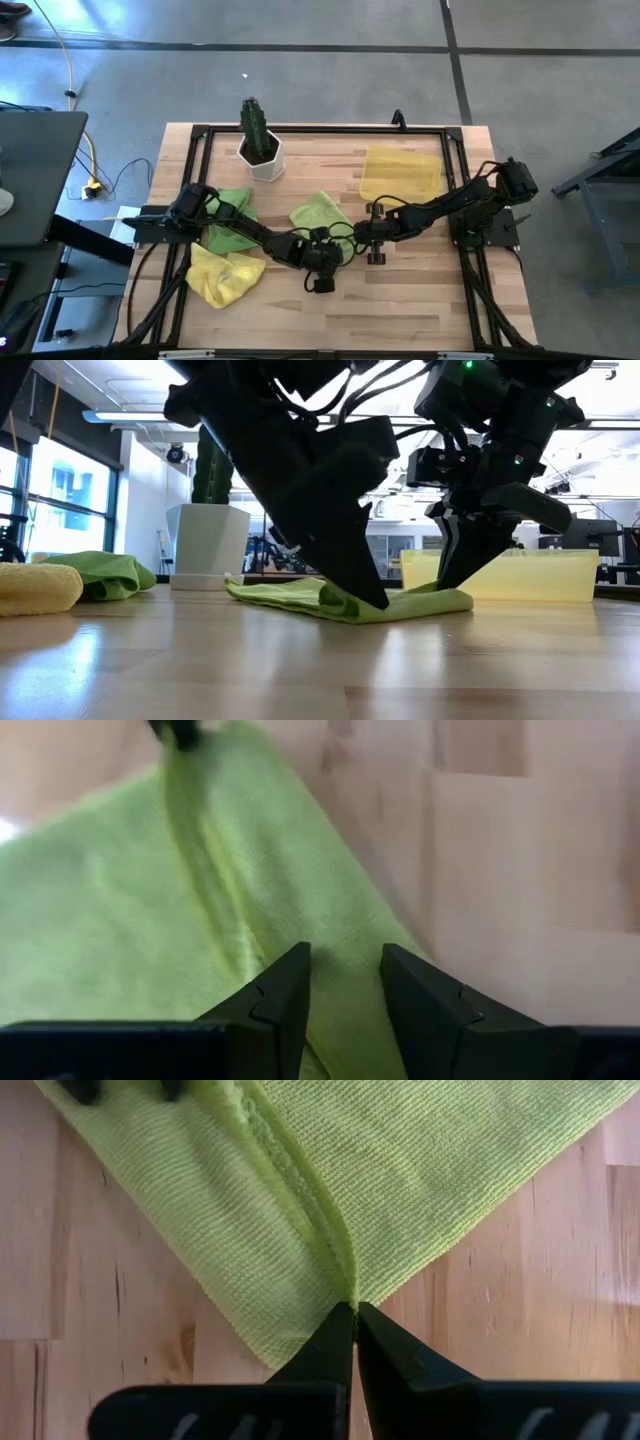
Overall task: Roll microfiber towels into tight, uniform cylinder then place into a basket
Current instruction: Roll the light green microfiber cloth
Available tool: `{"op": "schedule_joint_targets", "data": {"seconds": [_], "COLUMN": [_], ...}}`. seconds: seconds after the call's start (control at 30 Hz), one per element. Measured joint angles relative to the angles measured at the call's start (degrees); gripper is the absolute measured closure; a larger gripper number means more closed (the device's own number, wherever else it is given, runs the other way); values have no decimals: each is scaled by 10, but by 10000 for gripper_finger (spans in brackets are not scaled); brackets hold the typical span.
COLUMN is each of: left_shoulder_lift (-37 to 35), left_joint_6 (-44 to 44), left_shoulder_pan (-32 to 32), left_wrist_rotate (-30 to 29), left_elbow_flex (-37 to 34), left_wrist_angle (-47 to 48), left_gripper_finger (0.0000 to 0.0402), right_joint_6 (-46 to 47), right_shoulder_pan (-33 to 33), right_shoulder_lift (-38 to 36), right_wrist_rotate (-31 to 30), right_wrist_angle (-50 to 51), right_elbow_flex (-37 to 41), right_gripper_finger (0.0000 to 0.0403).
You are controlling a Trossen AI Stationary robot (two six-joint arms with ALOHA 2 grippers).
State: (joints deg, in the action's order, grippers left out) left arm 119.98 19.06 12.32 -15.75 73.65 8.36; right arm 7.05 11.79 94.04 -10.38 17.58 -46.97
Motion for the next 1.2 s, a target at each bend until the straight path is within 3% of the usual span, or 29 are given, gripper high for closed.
{"op": "schedule_joint_targets", "data": {"seconds": [0.2, 0.47, 0.6, 0.73, 1.0, 1.2], "left_shoulder_lift": [-1, -2, -3, -3, -2, -2], "left_joint_6": [49, 59, 36, 2, -14, -17], "left_shoulder_pan": [11, 12, 12, 12, 13, 14], "left_wrist_rotate": [43, 47, 50, 48, 50, 57], "left_elbow_flex": [1, 2, 2, 2, 2, 1], "left_wrist_angle": [8, 34, 43, 58, 60, 60], "left_gripper_finger": [287, 287, 287, 287, 287, 287], "right_joint_6": [-44, -124, -165, -226, -289, -324], "right_shoulder_pan": [1, 0, 4, 27, 47, 46], "right_shoulder_lift": [0, -31, -57, -58, -55, -55], "right_wrist_rotate": [4, -2, 29, 111, 73, 74], "right_wrist_angle": [-2, 46, 81, 22, -126, -169], "right_elbow_flex": [0, -17, -37, -9, 61, 81], "right_gripper_finger": [389, 297, 278, 283, 290, 260]}}
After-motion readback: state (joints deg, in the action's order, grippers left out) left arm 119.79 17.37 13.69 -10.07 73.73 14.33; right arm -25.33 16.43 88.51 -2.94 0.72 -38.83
